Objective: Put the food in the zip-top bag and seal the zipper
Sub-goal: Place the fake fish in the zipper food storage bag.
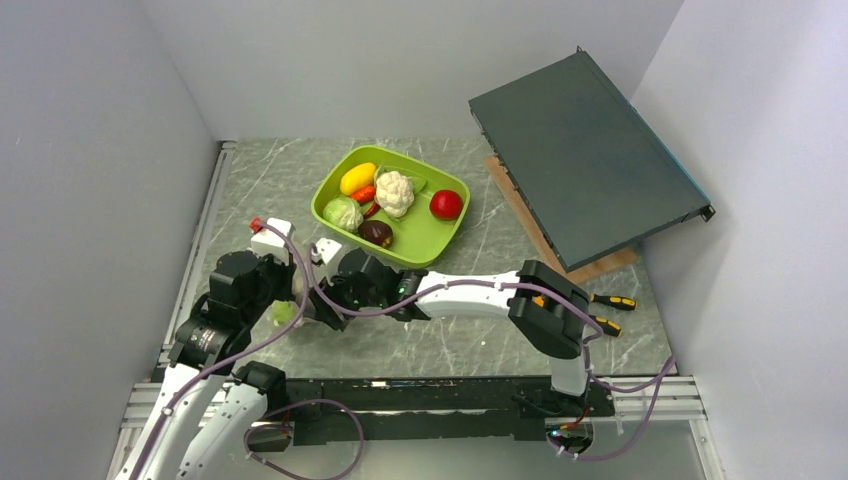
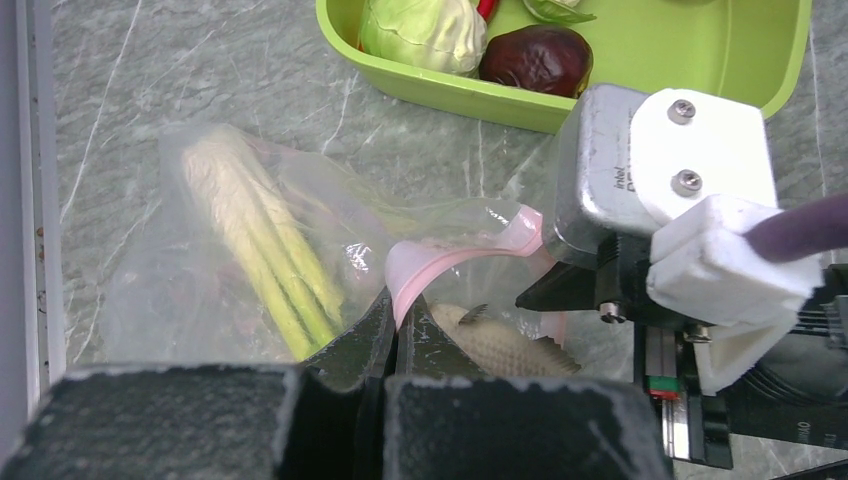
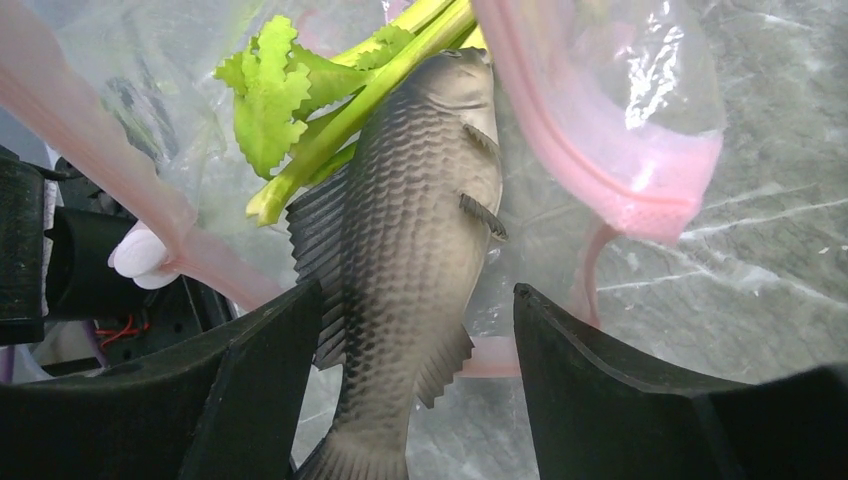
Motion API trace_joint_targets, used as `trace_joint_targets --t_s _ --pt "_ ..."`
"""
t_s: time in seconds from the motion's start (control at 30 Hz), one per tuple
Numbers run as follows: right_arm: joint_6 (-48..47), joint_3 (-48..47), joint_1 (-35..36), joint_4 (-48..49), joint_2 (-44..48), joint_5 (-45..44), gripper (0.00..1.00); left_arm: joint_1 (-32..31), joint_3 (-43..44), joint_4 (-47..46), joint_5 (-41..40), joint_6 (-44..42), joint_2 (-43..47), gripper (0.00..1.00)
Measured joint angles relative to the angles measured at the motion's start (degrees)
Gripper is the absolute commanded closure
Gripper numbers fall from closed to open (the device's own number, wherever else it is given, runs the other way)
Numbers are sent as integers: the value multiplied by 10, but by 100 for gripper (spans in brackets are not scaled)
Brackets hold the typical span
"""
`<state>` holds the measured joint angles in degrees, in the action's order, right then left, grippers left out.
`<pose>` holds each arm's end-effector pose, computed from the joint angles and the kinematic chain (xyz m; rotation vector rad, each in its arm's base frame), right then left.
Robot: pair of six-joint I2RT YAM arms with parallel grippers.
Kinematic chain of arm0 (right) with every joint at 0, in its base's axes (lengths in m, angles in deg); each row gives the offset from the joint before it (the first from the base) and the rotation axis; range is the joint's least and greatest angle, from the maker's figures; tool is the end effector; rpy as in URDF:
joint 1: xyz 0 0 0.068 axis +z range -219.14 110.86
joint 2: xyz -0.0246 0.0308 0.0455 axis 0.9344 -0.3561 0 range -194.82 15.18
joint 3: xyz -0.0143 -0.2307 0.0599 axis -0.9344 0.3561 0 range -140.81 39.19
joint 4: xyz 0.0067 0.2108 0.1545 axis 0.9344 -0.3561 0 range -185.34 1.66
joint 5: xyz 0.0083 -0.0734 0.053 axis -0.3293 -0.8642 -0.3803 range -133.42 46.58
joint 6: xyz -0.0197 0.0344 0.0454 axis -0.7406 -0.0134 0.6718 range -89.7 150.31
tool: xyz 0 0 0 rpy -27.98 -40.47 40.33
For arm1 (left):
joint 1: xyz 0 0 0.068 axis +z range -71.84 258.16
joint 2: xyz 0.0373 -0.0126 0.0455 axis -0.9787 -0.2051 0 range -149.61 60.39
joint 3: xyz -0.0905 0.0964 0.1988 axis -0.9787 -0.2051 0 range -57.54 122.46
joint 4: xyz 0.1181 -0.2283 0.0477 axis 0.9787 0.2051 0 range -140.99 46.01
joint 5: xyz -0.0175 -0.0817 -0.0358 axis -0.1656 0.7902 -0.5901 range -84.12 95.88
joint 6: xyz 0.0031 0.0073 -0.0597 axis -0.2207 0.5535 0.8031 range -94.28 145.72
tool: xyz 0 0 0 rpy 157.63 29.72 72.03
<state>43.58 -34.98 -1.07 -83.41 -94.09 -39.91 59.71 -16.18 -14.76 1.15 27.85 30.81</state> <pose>0.1591 0.4026 0.1780 -1.0623 1.9641 0.8891 0.1497 -0.0461 0.2862 0.2311 1.9855 -0.1488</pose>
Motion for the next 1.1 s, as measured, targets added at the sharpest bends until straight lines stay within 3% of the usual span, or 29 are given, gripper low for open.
trace_joint_targets --t_s 0.13,0.23,0.33,0.37,0.6,1.1 --pt "-3 0 0 19 -12 -5 27 0 0 0 0 0 0 100" --pt "-8 0 1 34 -23 -16 34 0 0 1 0 0 0 100" --pt "-13 0 1 45 -32 -27 51 0 -2 3 0 0 0 100" --pt "-15 0 1 47 -34 -29 61 0 -3 3 0 0 0 100" --pt "-12 0 1 69 -41 -26 100 0 -3 0 2 0 0 100" --pt "81 2 0 118 10 -17 100 0 -3 -1 3 0 2 100"
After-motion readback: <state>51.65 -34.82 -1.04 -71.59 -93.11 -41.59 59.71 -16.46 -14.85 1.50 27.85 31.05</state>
